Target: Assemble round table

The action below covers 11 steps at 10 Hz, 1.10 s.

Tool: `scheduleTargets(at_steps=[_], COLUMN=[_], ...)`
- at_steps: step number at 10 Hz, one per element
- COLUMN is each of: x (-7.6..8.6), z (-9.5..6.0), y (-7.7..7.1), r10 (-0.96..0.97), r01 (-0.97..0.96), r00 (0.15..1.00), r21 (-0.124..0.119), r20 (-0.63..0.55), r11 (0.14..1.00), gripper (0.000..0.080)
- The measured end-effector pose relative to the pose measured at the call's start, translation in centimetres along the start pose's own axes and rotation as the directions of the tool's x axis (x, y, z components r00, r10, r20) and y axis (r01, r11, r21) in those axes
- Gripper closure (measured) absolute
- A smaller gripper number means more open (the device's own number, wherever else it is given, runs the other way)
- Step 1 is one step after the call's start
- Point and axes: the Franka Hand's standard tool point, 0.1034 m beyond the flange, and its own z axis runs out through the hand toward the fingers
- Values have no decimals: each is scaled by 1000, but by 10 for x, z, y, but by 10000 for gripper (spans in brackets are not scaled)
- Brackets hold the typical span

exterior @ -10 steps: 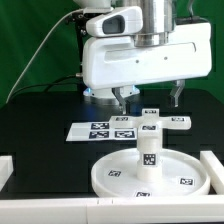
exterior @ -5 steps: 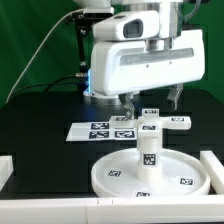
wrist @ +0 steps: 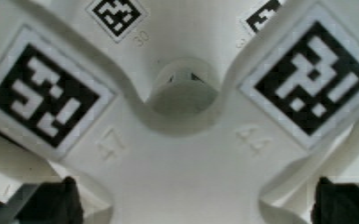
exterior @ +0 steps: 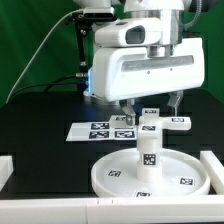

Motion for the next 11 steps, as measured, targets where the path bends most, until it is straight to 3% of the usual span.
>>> scheduleTargets(at_steps=[2,4,7,9,11], x=[0,-1,-1,-2,-2], z=[0,0,0,0,0], y=[1,3,3,4,4], r10=[1,3,39,289,571], r01=[-1,-3,-39,-289,-571], r00=[1000,1000,999,957,821], r21=[-1,-4,-4,-9,4], r20=[1,1,1,-17,-26], r11=[1000,1000,999,957,821], gripper=[150,377,377,377,377])
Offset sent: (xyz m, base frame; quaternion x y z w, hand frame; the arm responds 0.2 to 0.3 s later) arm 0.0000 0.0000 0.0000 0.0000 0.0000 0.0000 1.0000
